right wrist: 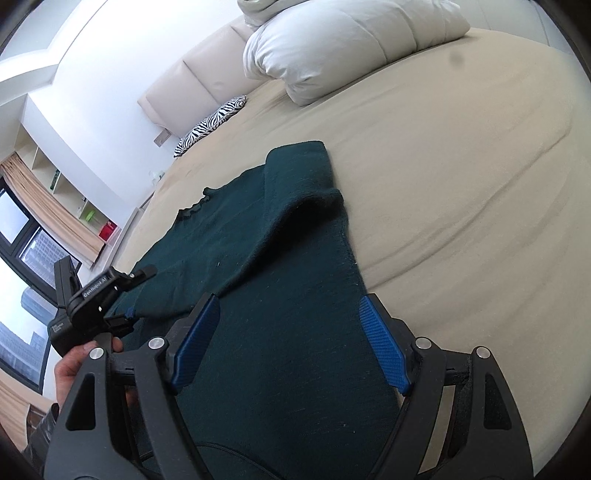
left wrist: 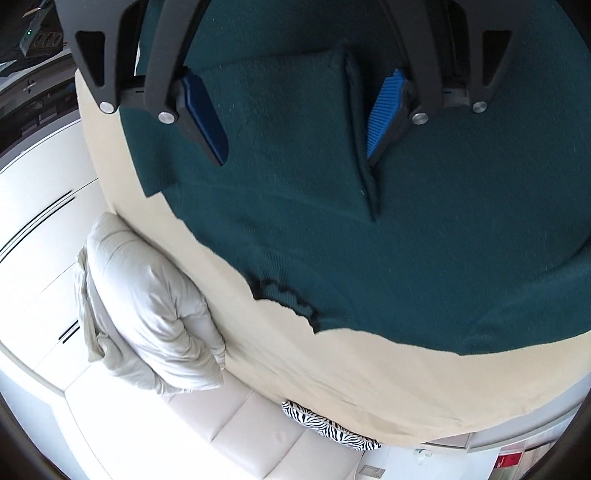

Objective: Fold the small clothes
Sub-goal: 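Grasp the other sleeve cuff with the left gripper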

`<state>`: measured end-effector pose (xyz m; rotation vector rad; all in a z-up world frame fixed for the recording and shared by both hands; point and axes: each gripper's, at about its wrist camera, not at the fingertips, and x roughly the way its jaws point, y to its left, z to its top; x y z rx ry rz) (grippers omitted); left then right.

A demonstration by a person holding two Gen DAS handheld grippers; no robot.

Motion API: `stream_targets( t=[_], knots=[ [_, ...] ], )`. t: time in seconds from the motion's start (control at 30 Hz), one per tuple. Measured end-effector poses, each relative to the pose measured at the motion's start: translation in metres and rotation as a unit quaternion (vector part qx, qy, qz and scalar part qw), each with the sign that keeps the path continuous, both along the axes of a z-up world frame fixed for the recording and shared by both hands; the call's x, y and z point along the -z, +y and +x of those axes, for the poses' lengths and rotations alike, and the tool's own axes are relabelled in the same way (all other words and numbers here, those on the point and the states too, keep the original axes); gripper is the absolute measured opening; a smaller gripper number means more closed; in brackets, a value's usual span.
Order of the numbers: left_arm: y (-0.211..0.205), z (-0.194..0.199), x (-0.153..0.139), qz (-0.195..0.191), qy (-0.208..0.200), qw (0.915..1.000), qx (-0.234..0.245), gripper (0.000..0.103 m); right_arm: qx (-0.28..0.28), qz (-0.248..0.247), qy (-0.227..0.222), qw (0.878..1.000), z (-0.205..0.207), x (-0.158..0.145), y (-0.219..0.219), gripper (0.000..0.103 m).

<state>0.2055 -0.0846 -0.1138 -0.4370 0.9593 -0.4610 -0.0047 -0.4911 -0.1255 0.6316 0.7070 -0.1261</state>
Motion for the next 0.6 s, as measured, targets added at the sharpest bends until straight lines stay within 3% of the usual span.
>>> stream_targets(
  t=[0.07,0.13,0.23,0.3,0.47,0.53,0.6],
  knots=[
    [-0.001,0.010,0.002,0.001,0.006,0.9999,0.011,0.065,-0.001,-0.004,0.001,1.000,0.003,-0.002,0.000,0.077],
    [-0.003,0.019,0.007,0.018,0.015,0.9994,0.025,0.032,-0.002,-0.009,0.002,1.000,0.007,-0.004,0.000,0.077],
    [-0.001,0.030,0.010,0.036,0.024,0.9987,0.028,0.012,-0.007,-0.027,0.003,1.000,0.013,-0.011,0.001,0.077],
    [0.000,0.036,0.004,0.049,0.012,0.9981,0.034,0.011,-0.010,-0.049,0.001,0.999,0.020,-0.019,-0.001,0.077],
    [0.000,0.043,-0.032,0.073,-0.069,0.9942,0.039,0.010,0.003,-0.104,0.006,0.995,0.057,-0.042,-0.030,0.077],
    [0.002,0.049,-0.044,0.065,-0.098,0.9922,0.042,0.010,0.010,-0.113,0.015,0.993,0.076,-0.045,-0.046,0.077],
    [0.000,0.057,-0.044,0.085,-0.110,0.9893,0.042,0.010,0.010,-0.109,0.022,0.994,0.094,-0.045,-0.058,0.077]
  ],
)
